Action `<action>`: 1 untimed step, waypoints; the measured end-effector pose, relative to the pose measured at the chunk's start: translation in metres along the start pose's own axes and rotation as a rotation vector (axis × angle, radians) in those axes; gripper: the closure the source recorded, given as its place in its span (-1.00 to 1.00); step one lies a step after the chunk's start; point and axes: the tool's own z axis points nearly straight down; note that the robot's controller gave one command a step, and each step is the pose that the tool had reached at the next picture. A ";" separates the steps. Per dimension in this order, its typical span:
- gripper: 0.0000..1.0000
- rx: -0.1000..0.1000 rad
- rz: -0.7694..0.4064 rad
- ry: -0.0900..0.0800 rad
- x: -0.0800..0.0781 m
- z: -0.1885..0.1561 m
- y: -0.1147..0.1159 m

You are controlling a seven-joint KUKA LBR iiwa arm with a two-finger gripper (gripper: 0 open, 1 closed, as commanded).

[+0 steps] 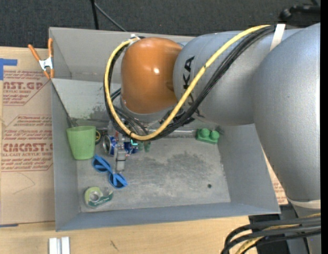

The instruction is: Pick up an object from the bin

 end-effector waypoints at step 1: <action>-1.00 0.000 0.165 -0.006 -0.034 0.120 -0.053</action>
Offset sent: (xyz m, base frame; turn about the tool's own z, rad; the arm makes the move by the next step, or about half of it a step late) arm 0.0333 -0.0524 -0.1167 0.1640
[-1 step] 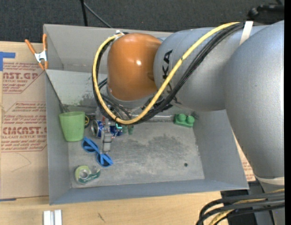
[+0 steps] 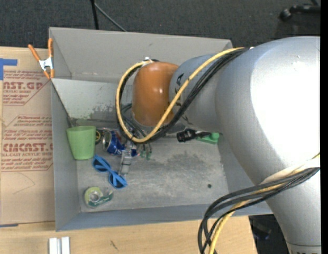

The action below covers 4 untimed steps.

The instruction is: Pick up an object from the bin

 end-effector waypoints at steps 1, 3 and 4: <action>-1.00 -0.003 -0.001 -0.004 -0.001 -0.001 0.001; -1.00 -0.008 -0.002 -0.008 -0.002 -0.002 0.003; -1.00 -0.010 -0.002 -0.009 -0.002 -0.002 0.003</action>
Offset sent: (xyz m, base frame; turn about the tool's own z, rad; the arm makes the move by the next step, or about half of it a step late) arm 0.0000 0.0000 0.0000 0.0000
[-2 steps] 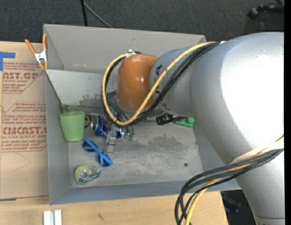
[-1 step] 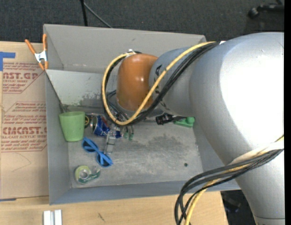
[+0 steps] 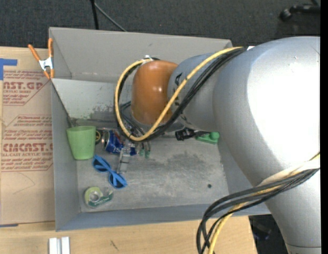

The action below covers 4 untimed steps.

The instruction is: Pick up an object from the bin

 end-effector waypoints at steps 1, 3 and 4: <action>1.00 -0.002 0.000 -0.004 -0.001 -0.002 0.001; 1.00 0.006 -0.002 0.004 -0.005 -0.066 0.005; 1.00 0.006 -0.004 0.003 -0.006 -0.123 0.007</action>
Offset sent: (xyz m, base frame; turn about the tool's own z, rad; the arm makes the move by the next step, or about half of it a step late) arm 0.0000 0.0000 0.0000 0.0000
